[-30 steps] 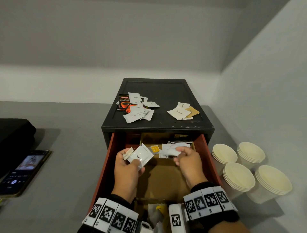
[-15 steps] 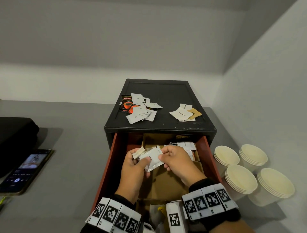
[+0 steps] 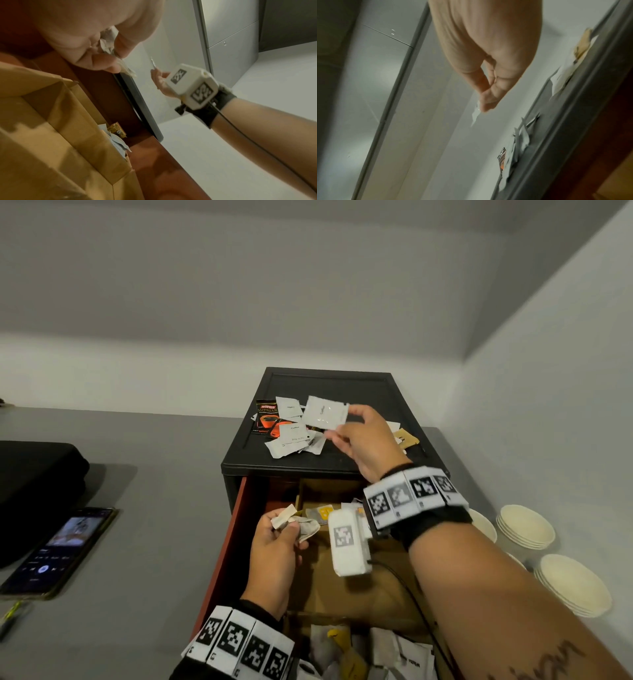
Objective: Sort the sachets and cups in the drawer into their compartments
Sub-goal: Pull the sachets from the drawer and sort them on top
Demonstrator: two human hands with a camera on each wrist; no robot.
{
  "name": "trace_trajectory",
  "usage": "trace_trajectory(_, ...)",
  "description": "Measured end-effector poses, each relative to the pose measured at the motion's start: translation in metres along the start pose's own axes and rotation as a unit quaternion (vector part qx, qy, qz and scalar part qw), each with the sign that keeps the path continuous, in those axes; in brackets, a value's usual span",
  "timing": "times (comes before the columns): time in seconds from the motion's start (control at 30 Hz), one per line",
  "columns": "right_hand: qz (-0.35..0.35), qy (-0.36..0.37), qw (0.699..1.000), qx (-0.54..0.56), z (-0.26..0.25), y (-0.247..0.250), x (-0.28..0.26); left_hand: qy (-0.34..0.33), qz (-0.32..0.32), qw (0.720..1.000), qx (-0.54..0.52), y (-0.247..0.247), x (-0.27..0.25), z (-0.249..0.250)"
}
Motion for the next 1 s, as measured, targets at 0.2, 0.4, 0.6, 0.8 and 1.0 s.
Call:
trace_trajectory(0.2,-0.032,0.062,0.969,-0.239,0.014,-0.011,-0.004,-0.001,0.011,1.0,-0.028,0.0,0.001,0.001)
trace_trajectory(0.4,-0.105,0.087,0.968,-0.21,0.065,0.004,-0.051,-0.015,-0.035,0.999,-0.026,-0.004,0.001,-0.002)
trace_trajectory(0.6,-0.131,0.052,0.972,-0.188,0.098,0.014,-0.057,-0.011,-0.138,0.99,0.023,-0.011,-0.008,-0.003)
trace_trajectory(0.8,-0.117,0.0,0.986,-0.122,0.111,0.022,-0.053,0.02,-0.165,0.985,0.043,-0.01,-0.012,0.0)
trace_trajectory(1.0,-0.011,-0.084,0.994,-0.076,0.118,0.039,-0.042,0.034,-0.109,0.991,0.076,-0.006,-0.003,-0.008)
Point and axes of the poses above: each hand's wrist, its own x-axis towards the middle knuckle, its own y-axis out of the back of the hand, z = x × y, the point moved 2 cm from there along x, towards the middle knuckle, and after that the axes turned 9 degrees about z, right-handed, at the moved point
